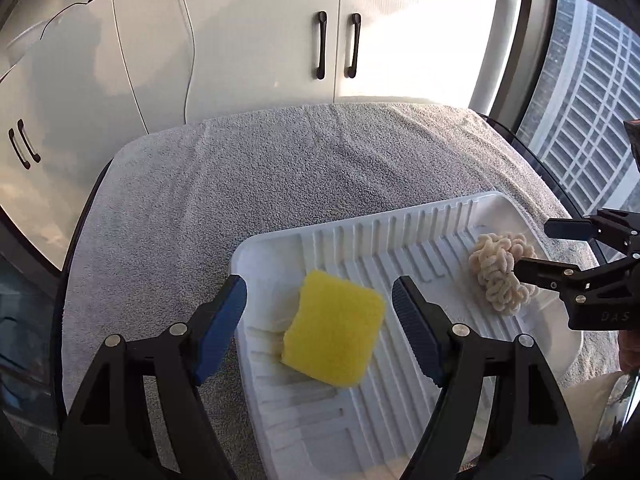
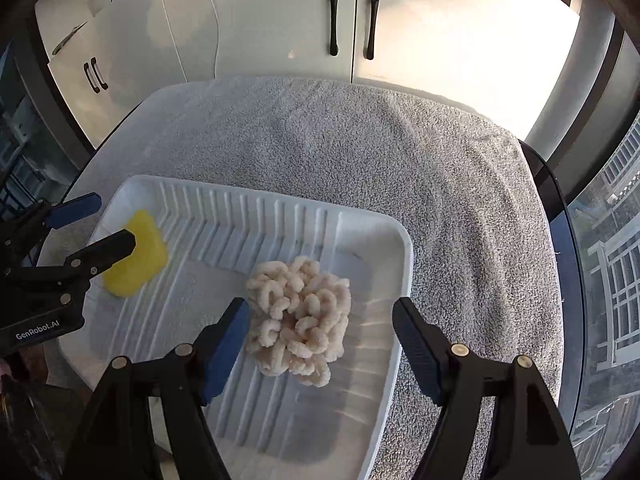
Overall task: Organize soft objects
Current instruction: 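Withdraw both open tools from the tray back toward the objects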
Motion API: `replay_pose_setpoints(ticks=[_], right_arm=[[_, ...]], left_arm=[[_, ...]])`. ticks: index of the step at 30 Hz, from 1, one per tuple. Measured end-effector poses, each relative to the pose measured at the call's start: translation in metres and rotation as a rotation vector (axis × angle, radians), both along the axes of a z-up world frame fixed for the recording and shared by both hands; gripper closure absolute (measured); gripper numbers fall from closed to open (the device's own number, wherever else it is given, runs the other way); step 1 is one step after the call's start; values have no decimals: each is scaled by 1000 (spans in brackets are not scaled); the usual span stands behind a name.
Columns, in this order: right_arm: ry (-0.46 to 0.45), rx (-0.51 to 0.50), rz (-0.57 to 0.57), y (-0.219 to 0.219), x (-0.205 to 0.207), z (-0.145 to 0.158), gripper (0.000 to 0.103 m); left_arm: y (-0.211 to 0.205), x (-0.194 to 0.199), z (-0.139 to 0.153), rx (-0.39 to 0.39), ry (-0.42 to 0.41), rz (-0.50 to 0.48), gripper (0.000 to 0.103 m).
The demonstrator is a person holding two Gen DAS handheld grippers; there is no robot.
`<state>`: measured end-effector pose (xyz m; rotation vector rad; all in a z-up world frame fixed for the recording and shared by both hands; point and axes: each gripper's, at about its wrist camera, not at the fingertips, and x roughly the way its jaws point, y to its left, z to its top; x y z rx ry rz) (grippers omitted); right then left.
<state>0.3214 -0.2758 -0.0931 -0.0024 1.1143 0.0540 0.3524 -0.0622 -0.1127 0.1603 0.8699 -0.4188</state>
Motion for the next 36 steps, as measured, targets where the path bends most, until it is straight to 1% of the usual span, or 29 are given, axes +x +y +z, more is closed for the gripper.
replay_pose_setpoints(ticks=[6,14,17,24,32,36], right_arm=[[-15,-16,-38,-18,-17,8,27],[-13,-5,-119,-48,-40,11,27],[-14,3,-151,-61,-52,12,27],[-11,12,-208,-89,-87,8,27],[-5,18,-263,-110,-137,-1,27],[-2,30,-280,-116,-166,-5,27]], left_arm=[[31,-6,11,-25,-21,74,29],[61,-29,11,11,-61,119,29],[73,-38,7,32,-68,138,29],[102,-65,-8,54,-74,171,29],[136,-106,-22,9,-66,201,29],[149,-129,-29,31,-77,211,29]])
